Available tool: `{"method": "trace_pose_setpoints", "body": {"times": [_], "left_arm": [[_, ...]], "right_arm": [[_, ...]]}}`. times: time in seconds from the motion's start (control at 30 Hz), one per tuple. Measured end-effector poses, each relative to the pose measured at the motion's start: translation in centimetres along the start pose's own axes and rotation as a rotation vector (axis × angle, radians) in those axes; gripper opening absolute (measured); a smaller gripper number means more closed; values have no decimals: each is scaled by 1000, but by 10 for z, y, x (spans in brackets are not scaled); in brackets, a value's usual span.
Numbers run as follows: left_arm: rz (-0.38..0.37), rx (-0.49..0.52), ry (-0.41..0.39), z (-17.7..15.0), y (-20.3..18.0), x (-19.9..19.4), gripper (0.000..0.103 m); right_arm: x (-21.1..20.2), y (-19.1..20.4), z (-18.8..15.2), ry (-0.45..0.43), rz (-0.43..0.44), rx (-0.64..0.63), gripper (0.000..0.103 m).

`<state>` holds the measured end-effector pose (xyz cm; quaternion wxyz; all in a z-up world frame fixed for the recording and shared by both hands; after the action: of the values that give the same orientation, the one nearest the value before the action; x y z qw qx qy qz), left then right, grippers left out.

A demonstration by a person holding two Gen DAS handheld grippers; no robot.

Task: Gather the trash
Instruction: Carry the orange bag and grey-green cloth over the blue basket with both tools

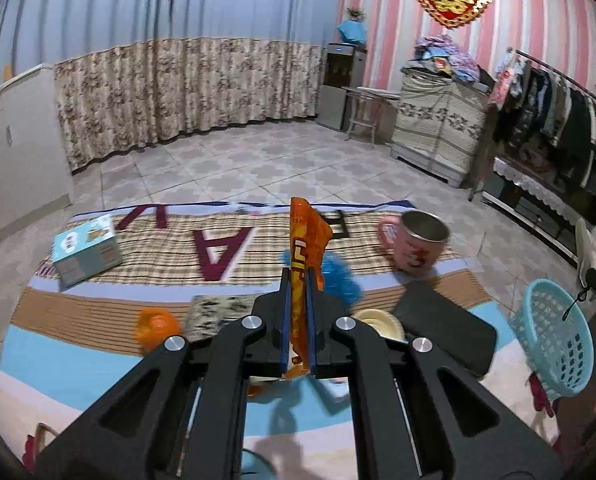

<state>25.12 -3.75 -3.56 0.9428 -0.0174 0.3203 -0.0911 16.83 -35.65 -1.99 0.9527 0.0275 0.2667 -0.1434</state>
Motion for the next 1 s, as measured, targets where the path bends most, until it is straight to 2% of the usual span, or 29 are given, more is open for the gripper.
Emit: {"method": "trace_pose_setpoints", "body": {"times": [0.2,0.5,0.7,1.0], "left_arm": [[-57,71,4,-5,-57,3,5],[-108,150,35,-20,-121,10,5],[-176,182,55,-30,-168,16,5],[-321,222,91,-54,-252,25,5]], "right_arm": [[2,-46,-7,12,-63,51,18],[2,-88,-22,24,-118,106,18],[-1,-103,-27,23,-152,119,18],[8,-134,-43,59,-172,174,18]]}}
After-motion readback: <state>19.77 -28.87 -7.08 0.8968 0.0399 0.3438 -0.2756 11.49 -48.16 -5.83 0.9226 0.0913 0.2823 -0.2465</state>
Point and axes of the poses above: each gripper's, at about its wrist camera, not at the fingertips, and x roughly the way its jaws point, y to its left, z to its top, the point moved 7 cm from there along x, roughly the way its jaws point, and after that the axes turned 2 degrees about y, right-handed, at the moved point
